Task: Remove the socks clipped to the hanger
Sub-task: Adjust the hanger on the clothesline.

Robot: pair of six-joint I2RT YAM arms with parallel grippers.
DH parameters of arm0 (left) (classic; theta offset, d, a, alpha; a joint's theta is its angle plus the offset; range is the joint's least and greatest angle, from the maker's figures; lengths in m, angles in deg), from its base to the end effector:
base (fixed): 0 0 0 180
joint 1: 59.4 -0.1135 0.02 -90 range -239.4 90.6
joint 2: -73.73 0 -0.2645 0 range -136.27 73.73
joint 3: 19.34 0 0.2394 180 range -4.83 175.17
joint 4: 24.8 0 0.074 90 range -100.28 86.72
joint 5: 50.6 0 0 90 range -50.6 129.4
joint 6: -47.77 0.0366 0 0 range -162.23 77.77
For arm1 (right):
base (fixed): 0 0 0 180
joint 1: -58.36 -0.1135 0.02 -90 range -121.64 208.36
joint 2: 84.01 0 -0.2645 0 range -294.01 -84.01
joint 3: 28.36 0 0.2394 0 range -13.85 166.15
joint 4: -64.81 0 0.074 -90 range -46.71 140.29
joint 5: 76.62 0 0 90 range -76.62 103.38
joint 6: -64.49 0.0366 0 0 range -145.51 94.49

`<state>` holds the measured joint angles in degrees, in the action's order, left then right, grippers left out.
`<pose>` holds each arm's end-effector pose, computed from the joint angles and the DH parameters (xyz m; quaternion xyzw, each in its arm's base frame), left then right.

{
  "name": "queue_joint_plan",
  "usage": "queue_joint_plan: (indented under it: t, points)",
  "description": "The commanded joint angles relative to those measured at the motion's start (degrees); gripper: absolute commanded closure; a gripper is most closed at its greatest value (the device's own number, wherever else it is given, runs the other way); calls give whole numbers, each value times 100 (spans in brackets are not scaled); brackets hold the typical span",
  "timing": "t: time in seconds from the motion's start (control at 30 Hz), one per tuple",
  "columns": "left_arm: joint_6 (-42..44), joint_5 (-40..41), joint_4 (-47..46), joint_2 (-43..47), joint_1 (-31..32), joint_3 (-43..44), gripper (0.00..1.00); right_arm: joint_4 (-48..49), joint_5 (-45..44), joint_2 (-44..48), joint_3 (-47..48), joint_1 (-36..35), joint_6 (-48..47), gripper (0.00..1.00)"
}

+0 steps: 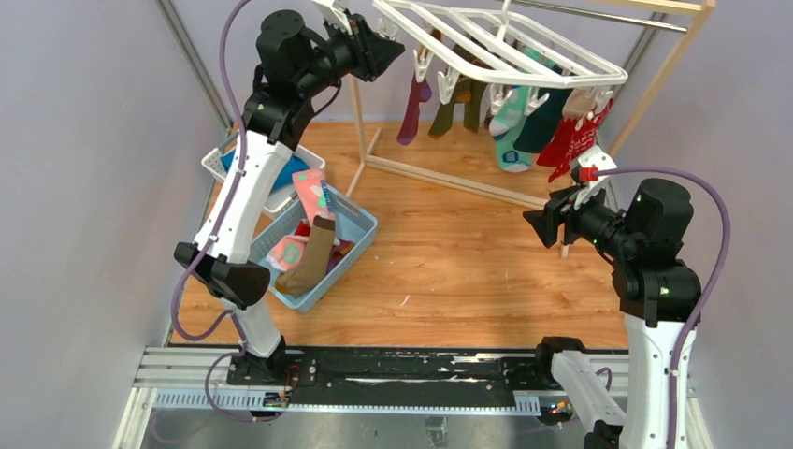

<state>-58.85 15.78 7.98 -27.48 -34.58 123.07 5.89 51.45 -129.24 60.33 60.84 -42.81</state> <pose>0.3187 -0.1636 0.5464 0.2003 0.6267 -0.3873 0.6458 0.1075 0.0179 0.4385 -0.2929 0.7205 0.1574 0.6085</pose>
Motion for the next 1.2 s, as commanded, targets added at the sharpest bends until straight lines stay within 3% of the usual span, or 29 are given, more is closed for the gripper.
queue_joint_plan:
  t: [0.0,0.23,0.4,0.53,0.63,0.87,0.97,1.17]
  points:
    - [-372,-84,-410,-101,-347,-5,84,28,-136,94,2,134,79,37]
    - [-781,-268,-695,-603,-728,153,79,-74,-204,139,76,206,54,37]
    - [-882,-478,-711,-708,-896,165,61,-188,-370,217,167,265,8,37]
    - [-758,-570,-564,-624,-991,121,35,-334,-555,270,343,324,-1,37]
    - [-492,-557,-350,-477,-1024,-51,22,-551,-674,338,651,394,-33,37]
    - [93,-811,-497,730,-1102,-1746,13,-917,-1685,429,1441,490,-34,33]
    - [253,-826,-817,1445,-1103,-2678,11,-708,-2498,156,1672,490,73,12]
    - [466,-1028,-872,2249,-1103,-3710,9,383,-2430,-557,1788,490,279,11]
